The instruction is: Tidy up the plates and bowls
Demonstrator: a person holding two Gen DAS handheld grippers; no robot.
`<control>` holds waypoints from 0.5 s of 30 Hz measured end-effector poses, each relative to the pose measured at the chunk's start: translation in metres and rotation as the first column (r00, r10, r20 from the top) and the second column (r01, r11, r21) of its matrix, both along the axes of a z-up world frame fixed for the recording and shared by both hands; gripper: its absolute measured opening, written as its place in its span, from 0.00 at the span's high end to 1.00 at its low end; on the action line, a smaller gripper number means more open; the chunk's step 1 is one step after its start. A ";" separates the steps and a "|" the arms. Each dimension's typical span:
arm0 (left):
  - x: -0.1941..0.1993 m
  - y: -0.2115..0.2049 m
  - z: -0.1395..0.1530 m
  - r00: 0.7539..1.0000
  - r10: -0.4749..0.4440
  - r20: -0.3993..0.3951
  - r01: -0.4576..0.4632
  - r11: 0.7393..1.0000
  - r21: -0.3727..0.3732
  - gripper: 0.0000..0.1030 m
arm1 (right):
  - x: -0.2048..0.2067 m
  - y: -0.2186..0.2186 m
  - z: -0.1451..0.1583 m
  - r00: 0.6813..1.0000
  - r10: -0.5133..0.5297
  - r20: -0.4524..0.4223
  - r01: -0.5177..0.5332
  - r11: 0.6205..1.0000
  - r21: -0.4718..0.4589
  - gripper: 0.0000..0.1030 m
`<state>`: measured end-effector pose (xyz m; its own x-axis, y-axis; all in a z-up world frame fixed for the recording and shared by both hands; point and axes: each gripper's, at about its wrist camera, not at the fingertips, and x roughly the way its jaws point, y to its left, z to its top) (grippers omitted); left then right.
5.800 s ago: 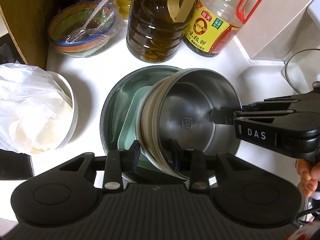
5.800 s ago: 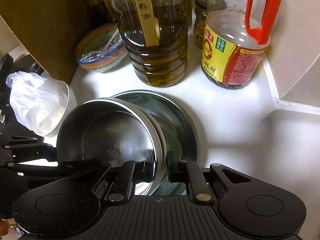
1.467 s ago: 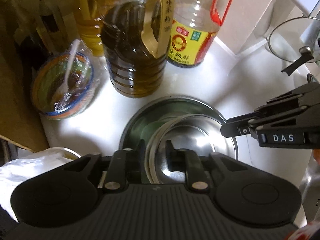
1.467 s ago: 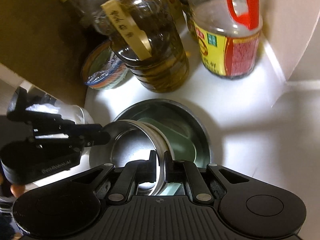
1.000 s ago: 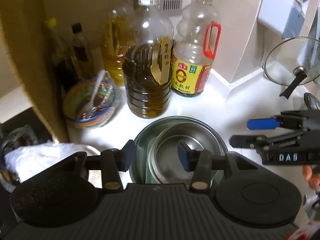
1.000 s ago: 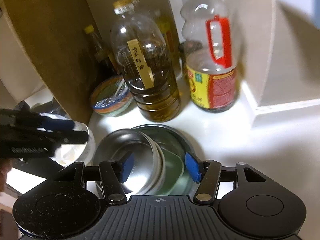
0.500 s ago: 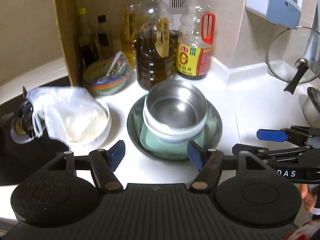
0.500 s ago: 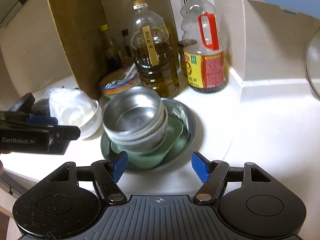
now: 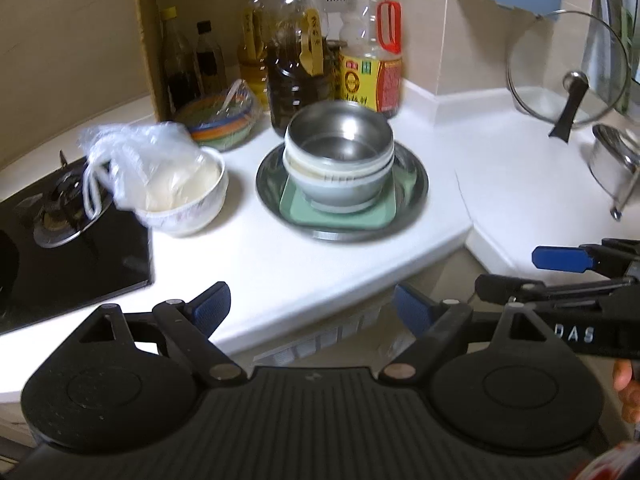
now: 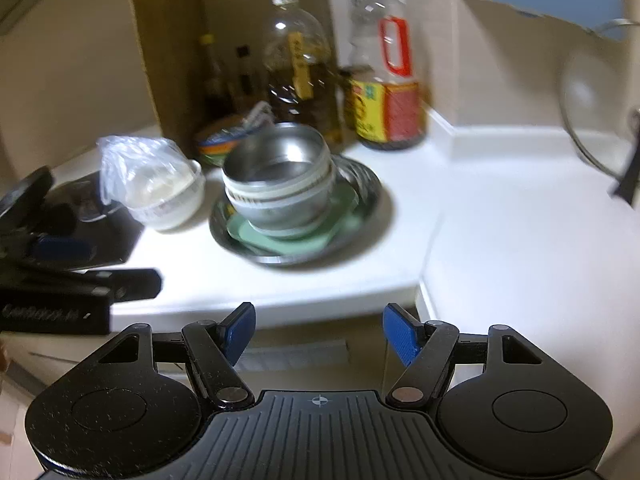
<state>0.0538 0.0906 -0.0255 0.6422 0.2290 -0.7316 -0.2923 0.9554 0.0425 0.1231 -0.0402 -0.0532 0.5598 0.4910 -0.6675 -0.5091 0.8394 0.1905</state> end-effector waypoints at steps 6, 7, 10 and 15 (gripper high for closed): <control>-0.043 0.000 -0.003 1.000 -0.024 -0.009 0.024 1.000 -0.005 0.14 | -0.039 -0.005 -0.003 0.996 -0.083 -0.036 0.083 0.997 -0.009 0.32; -0.049 -0.002 -0.002 1.000 -0.027 -0.010 0.027 1.000 0.001 0.14 | -0.044 -0.005 -0.003 0.995 -0.093 -0.040 0.093 0.996 -0.014 0.32; -0.064 -0.006 0.000 0.999 -0.035 -0.014 0.035 0.999 -0.006 0.14 | -0.061 -0.007 -0.002 0.992 -0.114 -0.054 0.113 0.993 -0.028 0.32; -0.081 -0.013 0.002 0.999 -0.034 -0.020 0.033 0.999 -0.041 0.14 | -0.082 -0.011 0.004 0.989 -0.133 -0.058 0.131 0.991 -0.034 0.32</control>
